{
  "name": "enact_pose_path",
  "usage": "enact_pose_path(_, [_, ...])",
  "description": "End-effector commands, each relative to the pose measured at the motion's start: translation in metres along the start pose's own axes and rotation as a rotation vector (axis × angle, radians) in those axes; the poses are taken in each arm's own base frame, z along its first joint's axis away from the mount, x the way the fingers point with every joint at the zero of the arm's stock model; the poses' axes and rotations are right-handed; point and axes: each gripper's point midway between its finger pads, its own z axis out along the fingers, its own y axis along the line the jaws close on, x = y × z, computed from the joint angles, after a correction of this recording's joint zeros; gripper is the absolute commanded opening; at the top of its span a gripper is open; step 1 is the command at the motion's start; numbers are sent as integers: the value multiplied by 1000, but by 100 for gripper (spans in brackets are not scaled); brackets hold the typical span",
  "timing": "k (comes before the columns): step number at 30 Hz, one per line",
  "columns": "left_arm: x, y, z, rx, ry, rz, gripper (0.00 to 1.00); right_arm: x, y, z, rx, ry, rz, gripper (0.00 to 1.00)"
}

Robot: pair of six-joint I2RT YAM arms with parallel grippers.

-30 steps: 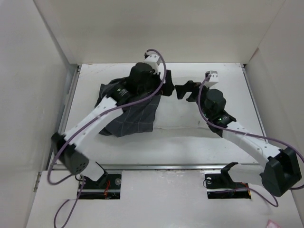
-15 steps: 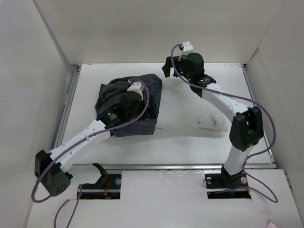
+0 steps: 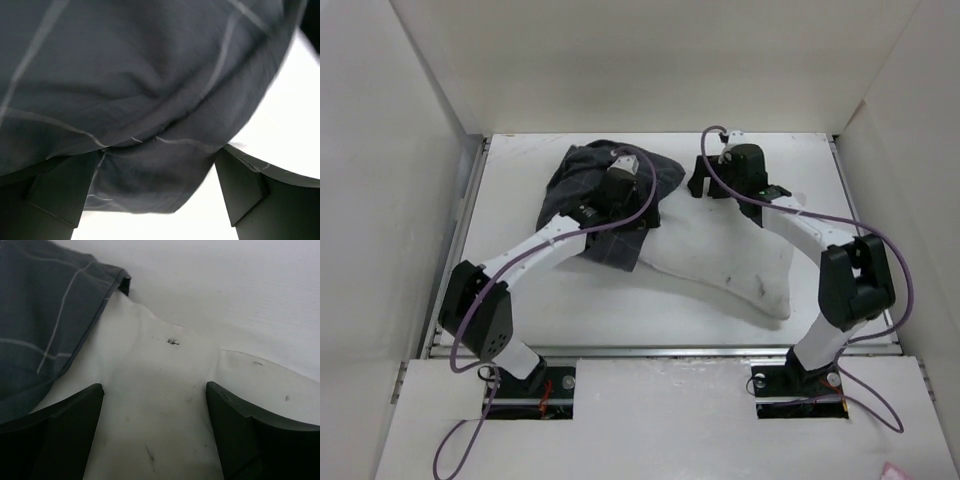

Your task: Put the pillow into the pillowcase

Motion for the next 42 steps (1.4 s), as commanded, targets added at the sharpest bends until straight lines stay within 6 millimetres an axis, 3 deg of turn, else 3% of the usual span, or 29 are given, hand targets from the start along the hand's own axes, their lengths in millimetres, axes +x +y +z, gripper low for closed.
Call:
enact_pose_path(1, [-73, -5, 10, 24, -176, 39, 100, 21, -13, -28, 69, 52, 60, 89])
enact_pose_path(2, [-86, -3, 18, 20, -184, 49, 100, 14, -9, -40, 64, 32, 68, 89])
enact_pose_path(4, [-91, -6, 22, 31, -165, 56, 100, 19, -11, -50, 75, 34, 77, 89])
enact_pose_path(5, [-97, -11, 19, 46, -176, 56, 100, 10, -8, -59, 69, 11, 76, 89])
enact_pose_path(8, [-97, -16, 10, 82, -185, 67, 100, 4, -22, -73, 151, -6, 41, 89])
enact_pose_path(9, [-90, -11, 8, 80, -180, 68, 100, -12, -22, -85, 177, -52, 17, 90])
enact_pose_path(11, [-103, -7, -22, 61, -256, 57, 100, -28, -16, -102, 247, -111, -52, 93])
enact_pose_path(12, [-96, 1, -28, 44, -259, 43, 100, -41, -7, -117, 250, -159, -88, 95])
enact_pose_path(13, [-108, 5, -57, 35, -335, 29, 100, -45, 0, -125, 252, -173, -165, 97])
enact_pose_path(14, [-109, 10, -70, 24, -364, 12, 100, -49, 23, -132, 226, -197, -217, 99])
enact_pose_path(16, [-105, 22, -101, 13, -428, -46, 100, -53, 48, -145, 169, -214, -299, 100])
enact_pose_path(17, [-99, 36, -108, -40, -444, -77, 100, -46, 61, -145, 120, -194, -328, 100])
enact_pose_path(18, [-94, 43, -114, -55, -454, -101, 100, -36, 90, -145, 0, -177, -360, 100])
enact_pose_path(19, [-79, 54, -112, -80, -439, -149, 100, -28, 103, -146, -54, -159, -374, 100])
enact_pose_path(21, [-68, 73, -128, -127, -465, -202, 100, -10, 135, -145, -148, -127, -428, 100])
enact_pose_path(23, [-48, 84, -128, -136, -455, -248, 100, 13, 150, -134, -182, -75, -480, 100])
enact_pose_path(25, [-33, 91, -126, -145, -435, -253, 100, 27, 158, -123, -157, -44, -508, 100])
enact_pose_path(26, [-22, 96, -120, -152, -421, -264, 100, 44, 152, -105, -125, 9, -536, 100])
enact_pose_path(29, [-11, 99, -119, -140, -416, -282, 100, 53, 135, -82, 1, 49, -570, 100])
enact_pose_path(32, [0, 105, -113, -154, -396, -276, 100, 87, 129, -50, 27, 133, -617, 100])
enact_pose_path(33, [4, 106, -110, -155, -393, -284, 100, 108, 124, -35, 38, 187, -637, 99])
enact_pose_path(35, [5, 104, -107, -135, -395, -285, 100, 125, 121, -23, 62, 233, -624, 90])
enact_pose_path(36, [6, 103, -105, -127, -394, -272, 100, 124, 119, -17, 88, 231, -616, 61])
enact_pose_path(37, [10, 103, -101, -121, -388, -260, 100, 129, 116, -9, 125, 231, -585, 45])
enact_pose_path(38, [8, 97, -100, -88, -395, -253, 100, 122, 116, -9, 150, 210, -568, 29])
enact_pose_path(39, [6, 97, -98, -86, -398, -254, 100, 108, 110, -8, 217, 163, -545, 0])
enact_pose_path(42, [11, 94, -86, -65, -386, -216, 100, 66, 123, -25, 202, 67, -495, 0])
